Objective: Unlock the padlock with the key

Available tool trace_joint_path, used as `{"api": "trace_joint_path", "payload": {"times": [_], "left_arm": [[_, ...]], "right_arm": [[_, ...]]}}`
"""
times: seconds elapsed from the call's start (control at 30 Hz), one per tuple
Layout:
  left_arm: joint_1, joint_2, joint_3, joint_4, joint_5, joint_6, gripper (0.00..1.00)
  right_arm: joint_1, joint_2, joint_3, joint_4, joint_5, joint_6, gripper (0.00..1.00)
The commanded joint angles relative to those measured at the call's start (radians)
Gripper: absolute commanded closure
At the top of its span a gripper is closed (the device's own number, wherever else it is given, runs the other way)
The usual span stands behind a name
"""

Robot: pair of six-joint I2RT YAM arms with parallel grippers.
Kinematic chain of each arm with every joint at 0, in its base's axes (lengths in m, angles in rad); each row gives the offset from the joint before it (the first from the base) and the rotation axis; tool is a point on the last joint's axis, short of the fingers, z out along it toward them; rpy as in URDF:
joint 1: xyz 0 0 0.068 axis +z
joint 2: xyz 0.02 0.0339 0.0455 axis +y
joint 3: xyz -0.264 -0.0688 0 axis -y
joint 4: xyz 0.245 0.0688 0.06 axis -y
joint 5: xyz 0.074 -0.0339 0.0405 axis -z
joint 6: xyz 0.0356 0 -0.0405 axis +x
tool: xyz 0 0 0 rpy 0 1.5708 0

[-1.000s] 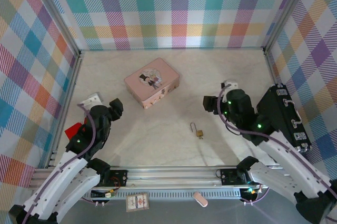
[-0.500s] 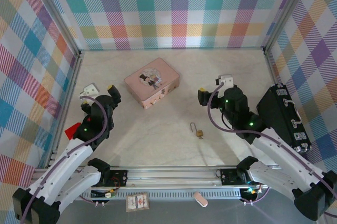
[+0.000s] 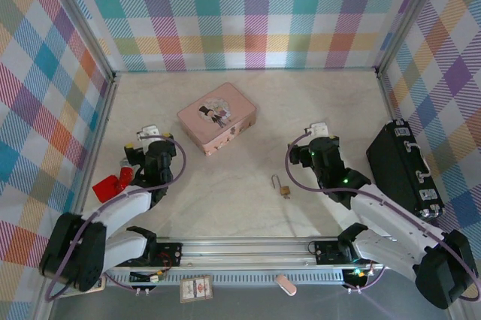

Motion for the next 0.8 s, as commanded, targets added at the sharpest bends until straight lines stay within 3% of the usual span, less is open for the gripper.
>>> {"api": "trace_joint_path", "payload": {"times": [0.0, 0.07, 0.2, 0.43, 0.6, 0.63, 0.7, 0.77], "left_arm": [[0.020, 0.127, -0.042, 0.322, 0.070, 0.153, 0.00], [0.019, 0.197, -0.036, 0.392, 0.103, 0.185, 0.00], [0.017, 0.234, 0.005, 0.347, 0.140, 0.207, 0.00], [0.013, 0.205, -0.037, 0.358, 0.307, 0.162, 0.00], [0.016, 0.345, -0.006, 0.475, 0.317, 0.151, 0.00], [0.017, 0.358, 0.004, 0.483, 0.278, 0.142, 0.00], [0.050, 0.332, 0.010, 0.418, 0.325, 0.098, 0.00], [0.089, 0.342, -0.011, 0.466, 0.377, 0.069, 0.00]], "right_arm": [[-0.009, 0.013, 0.002, 0.027, 0.032, -0.002, 0.01], [-0.015, 0.022, -0.002, 0.043, 0.033, -0.032, 0.01], [-0.045, 0.043, -0.010, 0.078, 0.034, -0.048, 0.01], [-0.083, 0.138, -0.011, 0.150, 0.003, -0.030, 0.01], [-0.111, 0.220, -0.016, 0.246, -0.009, -0.058, 0.01], [-0.125, 0.230, -0.016, 0.264, -0.027, -0.068, 0.01], [-0.144, 0.236, -0.027, 0.317, -0.040, -0.081, 0.01], [-0.167, 0.228, -0.054, 0.392, -0.073, -0.109, 0.01]]}}
